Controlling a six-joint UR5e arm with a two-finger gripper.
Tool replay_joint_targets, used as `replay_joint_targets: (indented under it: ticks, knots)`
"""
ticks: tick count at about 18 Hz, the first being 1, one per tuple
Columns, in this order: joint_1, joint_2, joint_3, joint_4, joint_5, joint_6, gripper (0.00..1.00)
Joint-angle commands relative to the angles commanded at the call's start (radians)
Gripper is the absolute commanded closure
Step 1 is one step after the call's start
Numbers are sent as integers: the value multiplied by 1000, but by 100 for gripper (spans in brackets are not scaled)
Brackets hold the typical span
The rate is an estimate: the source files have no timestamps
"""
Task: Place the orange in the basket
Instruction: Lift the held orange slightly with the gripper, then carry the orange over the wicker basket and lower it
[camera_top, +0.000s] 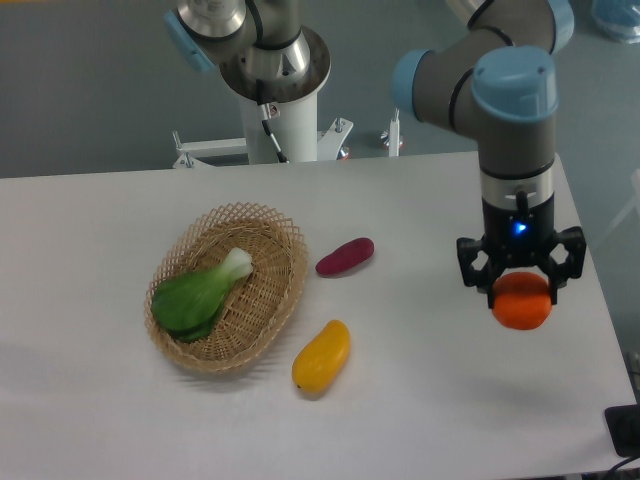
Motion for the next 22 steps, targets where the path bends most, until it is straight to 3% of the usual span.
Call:
replay_joint_targets:
  ticks: [5, 12, 15, 22]
  knots:
    - [-113, 28, -34, -3, 5, -178, 34]
    - [-316, 95, -242, -2, 5, -192, 34]
    - [-380, 95, -285, -2, 3, -233, 34]
    - [-428, 94, -392, -3, -5, -240, 33]
